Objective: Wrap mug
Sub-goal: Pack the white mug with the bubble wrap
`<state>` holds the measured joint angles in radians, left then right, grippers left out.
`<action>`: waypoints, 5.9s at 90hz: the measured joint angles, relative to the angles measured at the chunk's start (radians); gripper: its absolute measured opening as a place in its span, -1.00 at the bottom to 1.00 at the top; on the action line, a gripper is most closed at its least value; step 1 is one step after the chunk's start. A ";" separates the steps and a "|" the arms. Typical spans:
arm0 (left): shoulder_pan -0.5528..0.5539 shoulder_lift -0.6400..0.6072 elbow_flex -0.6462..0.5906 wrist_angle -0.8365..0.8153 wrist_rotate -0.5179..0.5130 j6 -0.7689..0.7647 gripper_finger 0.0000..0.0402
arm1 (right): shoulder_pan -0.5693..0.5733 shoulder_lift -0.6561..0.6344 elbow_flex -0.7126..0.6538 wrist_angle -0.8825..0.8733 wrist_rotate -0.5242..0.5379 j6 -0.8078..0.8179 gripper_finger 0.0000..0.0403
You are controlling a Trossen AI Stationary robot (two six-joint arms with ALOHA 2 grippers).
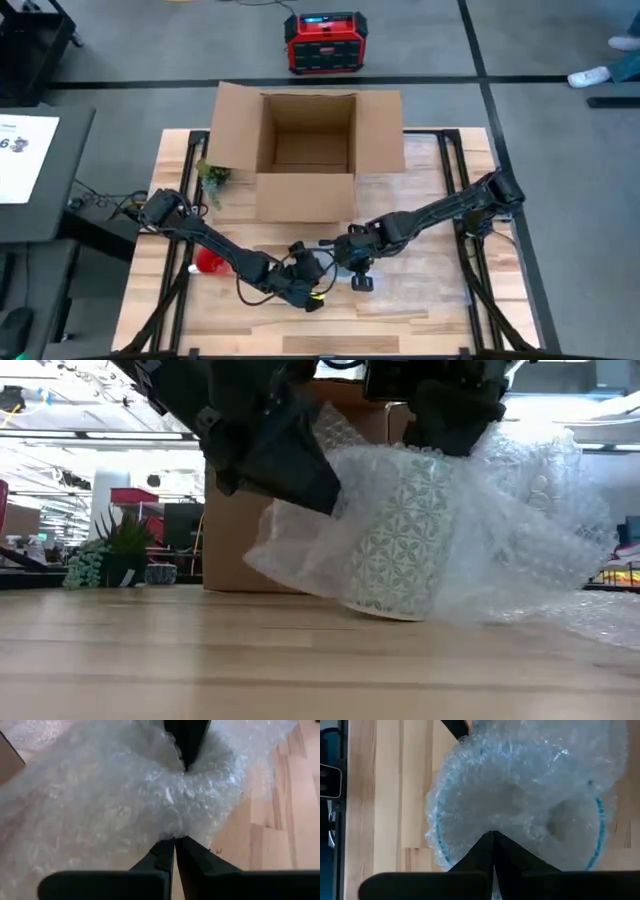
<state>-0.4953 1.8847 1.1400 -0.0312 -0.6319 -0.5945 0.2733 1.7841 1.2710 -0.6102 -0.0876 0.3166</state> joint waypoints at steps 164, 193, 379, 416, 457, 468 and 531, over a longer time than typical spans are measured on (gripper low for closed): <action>-0.111 -0.103 0.013 -0.316 -0.052 -0.248 -1.00 | 0.060 0.175 0.298 -0.271 0.164 -0.004 -1.00; -0.112 -0.103 0.013 -0.313 -0.056 -0.248 -1.00 | 0.059 0.284 0.302 -0.223 0.158 -0.052 -1.00; -0.072 -0.098 0.012 -0.231 -0.061 -0.187 -1.00 | 0.081 0.063 0.255 -0.324 0.161 0.093 -1.00; -0.072 -0.098 0.012 -0.232 -0.061 -0.174 -1.00 | 0.070 0.133 0.310 -0.370 0.322 0.089 -1.00; -0.074 -0.098 0.011 -0.234 -0.058 -0.173 -1.00 | 0.079 0.301 0.326 -0.369 0.218 0.000 -1.00; -0.074 -0.098 0.011 -0.227 -0.062 -0.171 -1.00 | 0.085 0.230 0.342 -0.384 0.208 0.005 -1.00; -0.074 -0.098 0.012 -0.231 -0.060 -0.173 -1.00 | 0.108 0.126 0.258 -0.233 0.200 0.035 -1.00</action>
<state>-0.5697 1.7866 1.1522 -0.2619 -0.6922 -0.7677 0.3818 1.9097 1.5295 -0.8429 0.1128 0.3512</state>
